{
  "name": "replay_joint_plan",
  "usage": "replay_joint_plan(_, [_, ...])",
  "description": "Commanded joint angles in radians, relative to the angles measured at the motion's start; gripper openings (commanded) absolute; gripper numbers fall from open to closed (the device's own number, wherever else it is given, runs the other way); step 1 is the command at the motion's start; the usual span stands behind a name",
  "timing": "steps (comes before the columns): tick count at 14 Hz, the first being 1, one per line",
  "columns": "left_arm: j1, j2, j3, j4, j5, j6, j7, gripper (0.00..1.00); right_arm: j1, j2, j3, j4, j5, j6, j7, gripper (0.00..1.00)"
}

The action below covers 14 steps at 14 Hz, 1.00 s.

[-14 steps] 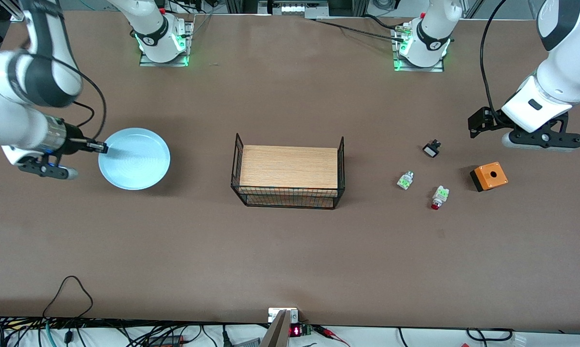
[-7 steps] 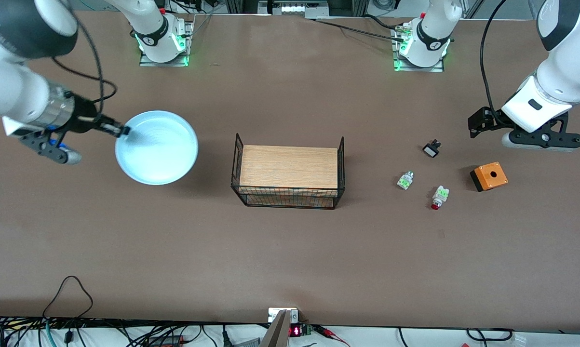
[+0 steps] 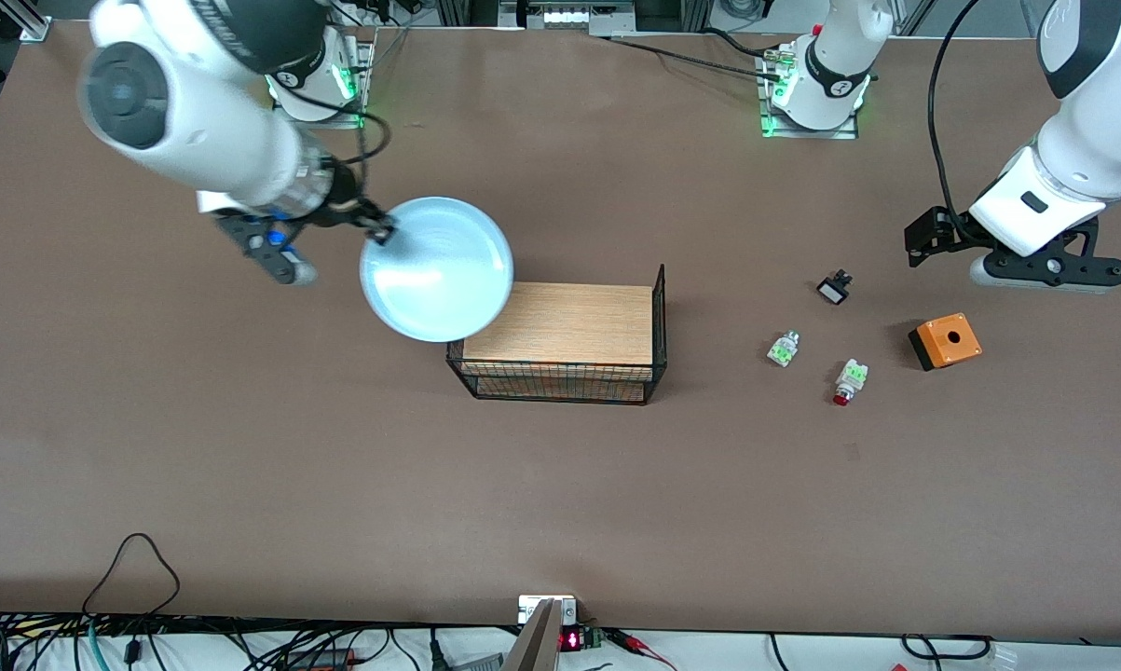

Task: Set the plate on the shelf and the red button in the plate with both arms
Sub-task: 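Carry the blue plate with the right gripper onto the wooden block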

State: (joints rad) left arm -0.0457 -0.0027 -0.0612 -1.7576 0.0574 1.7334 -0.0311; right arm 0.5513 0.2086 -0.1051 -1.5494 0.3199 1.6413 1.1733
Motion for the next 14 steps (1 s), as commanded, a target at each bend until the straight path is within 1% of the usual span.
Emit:
replay_joint_plan(1, [0.000,0.009,0.000,0.026,0.016,-0.021,0.020,1.00,0.053,0.034,-0.015,0.029,0.022,0.032,0.071,0.00])
replay_joint_plan(7, [-0.006,0.012,0.000,0.041,0.016,-0.021,0.020,1.00,0.159,0.115,-0.015,0.025,0.013,0.172,0.219,0.00])
replay_joint_plan(10, [-0.011,0.012,-0.002,0.043,0.018,-0.023,0.014,1.00,0.189,0.155,-0.015,0.022,0.015,0.228,0.275,0.00])
replay_joint_plan(14, [-0.011,0.012,-0.002,0.044,0.018,-0.021,0.016,1.00,0.200,0.205,-0.015,0.020,0.018,0.305,0.276,0.00])
